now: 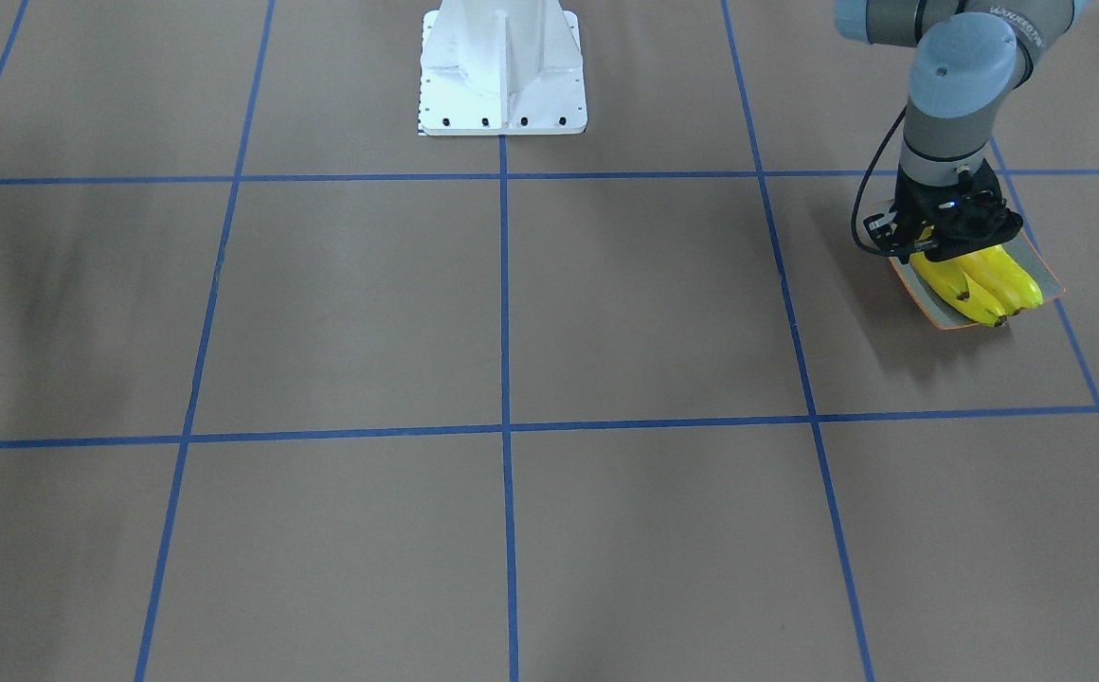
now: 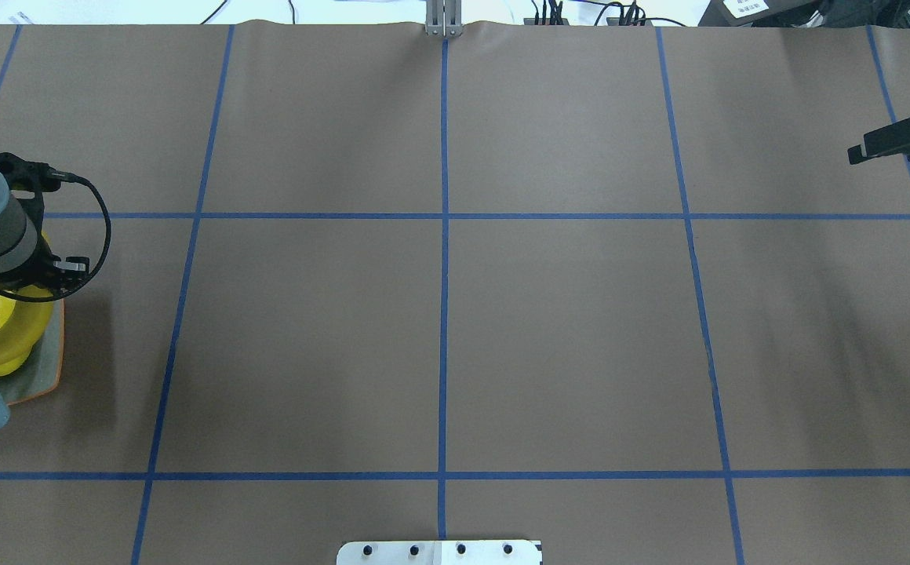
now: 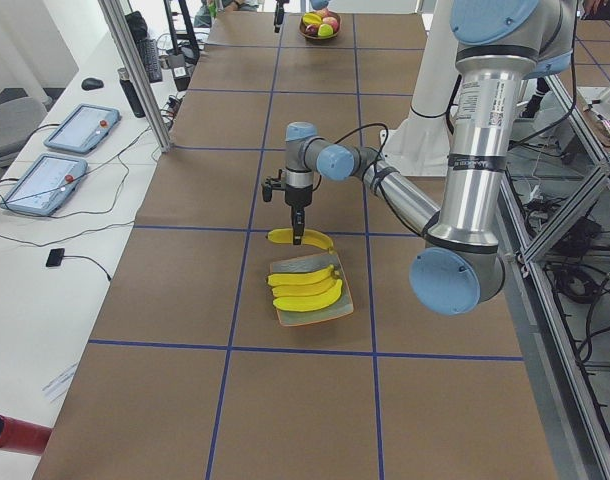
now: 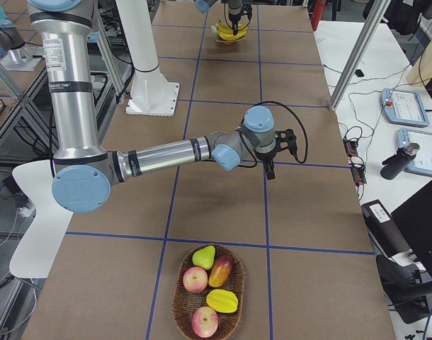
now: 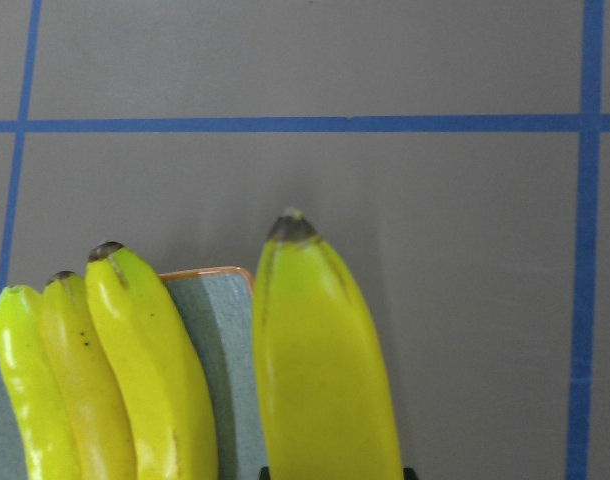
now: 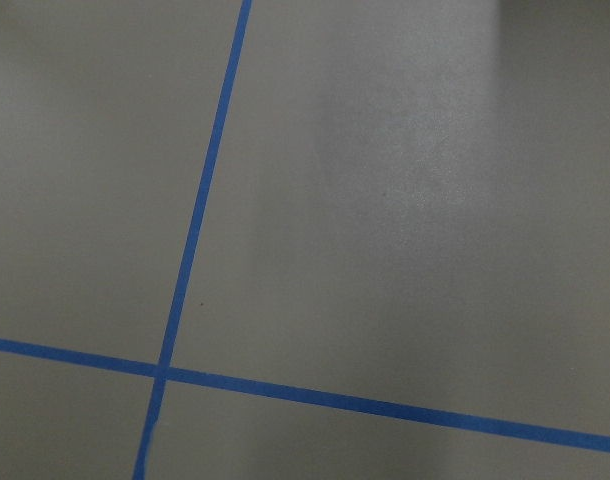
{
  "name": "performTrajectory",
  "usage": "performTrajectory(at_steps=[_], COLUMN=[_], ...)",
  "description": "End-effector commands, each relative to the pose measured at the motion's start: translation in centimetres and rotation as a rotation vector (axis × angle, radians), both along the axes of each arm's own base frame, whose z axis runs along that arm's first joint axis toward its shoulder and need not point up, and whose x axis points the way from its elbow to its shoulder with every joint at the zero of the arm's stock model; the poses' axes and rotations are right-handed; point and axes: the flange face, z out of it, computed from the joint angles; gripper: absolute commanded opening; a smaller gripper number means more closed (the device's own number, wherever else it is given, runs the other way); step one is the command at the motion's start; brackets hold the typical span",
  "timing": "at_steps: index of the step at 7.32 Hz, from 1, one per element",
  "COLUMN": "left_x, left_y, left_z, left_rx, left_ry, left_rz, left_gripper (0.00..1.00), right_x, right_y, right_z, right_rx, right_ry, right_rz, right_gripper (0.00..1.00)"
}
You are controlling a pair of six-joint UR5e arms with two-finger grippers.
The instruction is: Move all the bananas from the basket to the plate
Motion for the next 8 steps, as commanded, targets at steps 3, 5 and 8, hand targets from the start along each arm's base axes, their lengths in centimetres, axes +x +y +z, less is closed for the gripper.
performTrajectory(at_steps=[3, 5, 8], left_x=[0.8, 1.2, 1.2], left_y=[-0.7, -1.0, -1.0], left_z=[2.9, 3.6, 4.6], left_rx=[-0.058, -0.071, -0.084], left_ry=[-0.052, -0.063, -0.078], left_rz=[-0.025, -0.027, -0.025], left_gripper=[0.00, 0.00, 0.51], right_x=[0.1, -0.1, -0.2], right_y=[0.1, 0.1, 0.2], right_z=[0.1, 0.0, -0.5], right_rx=[-0.009, -0.011, -0.014], right_ry=[-0.002, -0.008, -0.034], right_rz=[0.006, -0.001, -0.021], right_gripper=[1.00, 1.00, 1.00])
